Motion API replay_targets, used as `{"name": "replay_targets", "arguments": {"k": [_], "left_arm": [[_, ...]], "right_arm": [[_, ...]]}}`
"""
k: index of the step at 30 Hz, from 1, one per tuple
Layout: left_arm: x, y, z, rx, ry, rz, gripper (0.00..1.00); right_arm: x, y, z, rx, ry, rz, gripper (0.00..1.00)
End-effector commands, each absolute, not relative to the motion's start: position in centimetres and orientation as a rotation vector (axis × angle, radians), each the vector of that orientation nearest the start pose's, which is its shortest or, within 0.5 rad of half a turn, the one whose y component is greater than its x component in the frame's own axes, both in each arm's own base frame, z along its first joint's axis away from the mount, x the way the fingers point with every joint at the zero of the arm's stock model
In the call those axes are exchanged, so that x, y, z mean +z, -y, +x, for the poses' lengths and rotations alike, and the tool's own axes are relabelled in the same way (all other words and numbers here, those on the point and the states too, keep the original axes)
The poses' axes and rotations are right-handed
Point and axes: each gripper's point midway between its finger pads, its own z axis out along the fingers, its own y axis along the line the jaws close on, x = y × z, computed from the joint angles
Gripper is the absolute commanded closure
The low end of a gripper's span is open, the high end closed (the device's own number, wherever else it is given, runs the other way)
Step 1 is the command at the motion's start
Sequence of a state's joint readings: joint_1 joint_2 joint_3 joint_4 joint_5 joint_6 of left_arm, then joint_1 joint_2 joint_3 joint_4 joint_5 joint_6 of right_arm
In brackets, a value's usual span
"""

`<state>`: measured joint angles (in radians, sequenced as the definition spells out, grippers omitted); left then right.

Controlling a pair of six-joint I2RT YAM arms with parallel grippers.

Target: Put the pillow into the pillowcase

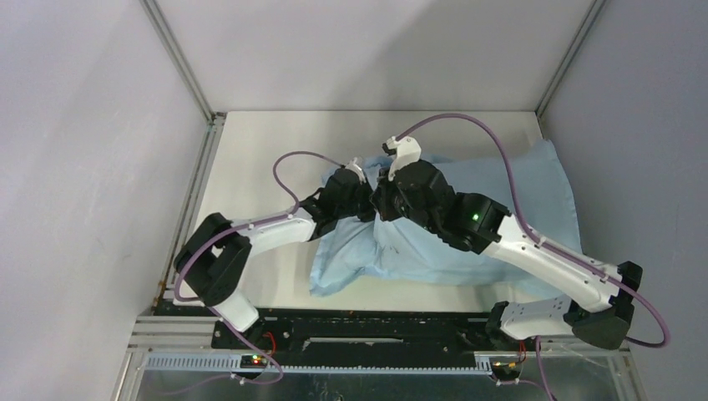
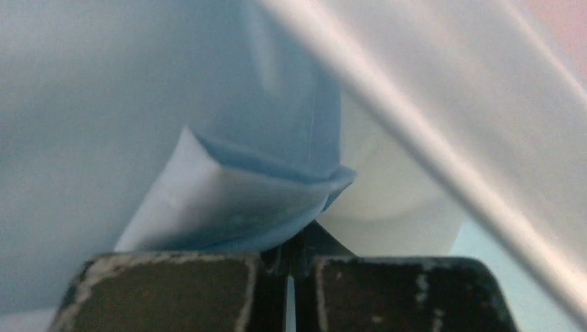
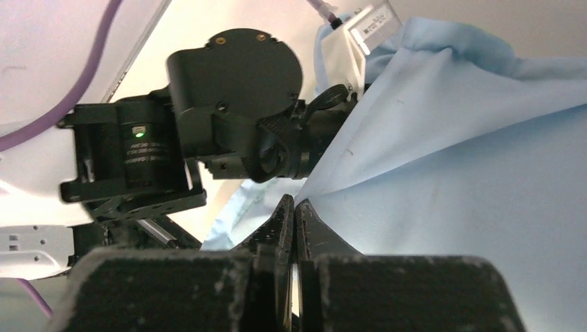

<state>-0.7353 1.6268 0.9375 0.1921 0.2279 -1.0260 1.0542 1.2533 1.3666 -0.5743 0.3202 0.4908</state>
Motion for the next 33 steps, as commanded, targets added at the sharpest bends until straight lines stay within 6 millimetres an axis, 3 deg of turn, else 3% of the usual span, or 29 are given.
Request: {"name": "replay_targets", "arguments": {"k": [1,7,10,13,18,23,28,33], "left_arm": [[11.3,33.7,29.8,-1.055,-2.308,-0.307,0.99],[14.9,33.0,26.2,-1.107,-2.239,-0.176,0.59],[16.4,32.2,24.8,-1.135,-2.204,-0.152,0.51],[17.9,30.7,24.1,-1.124,-2.160,-0.156,0.50],[18.1,27.4,23.2,-1.011,-2.142,-0.184,0.53],[17.6,25.0,22.3,-0.934,-2.133,-0.178,0.67],[14.2,25.0,21.2,-0.931,-2.184,-0.176,0.87],[11.3,25.8,18.7,-0.936,-2.258,-0.170,0.97]], "right_arm": [[31.7,-32.5,22.1,0.754,-2.021,-0.348,1.00],[30.8,-31.0,23.1,0.735,-2.041,-0.311,1.00],[30.7,-30.7,23.1,0.738,-2.046,-0.313,1.00],[30.6,-30.6,23.0,0.735,-2.051,-0.314,1.00],[30.0,-30.2,22.8,0.717,-2.065,-0.329,1.00],[28.9,-30.6,22.6,0.713,-2.096,-0.367,1.00],[28.2,-32.8,22.6,0.771,-2.109,-0.414,1.00],[25.3,-35.1,24.2,0.726,-2.169,-0.443,1.00]]}}
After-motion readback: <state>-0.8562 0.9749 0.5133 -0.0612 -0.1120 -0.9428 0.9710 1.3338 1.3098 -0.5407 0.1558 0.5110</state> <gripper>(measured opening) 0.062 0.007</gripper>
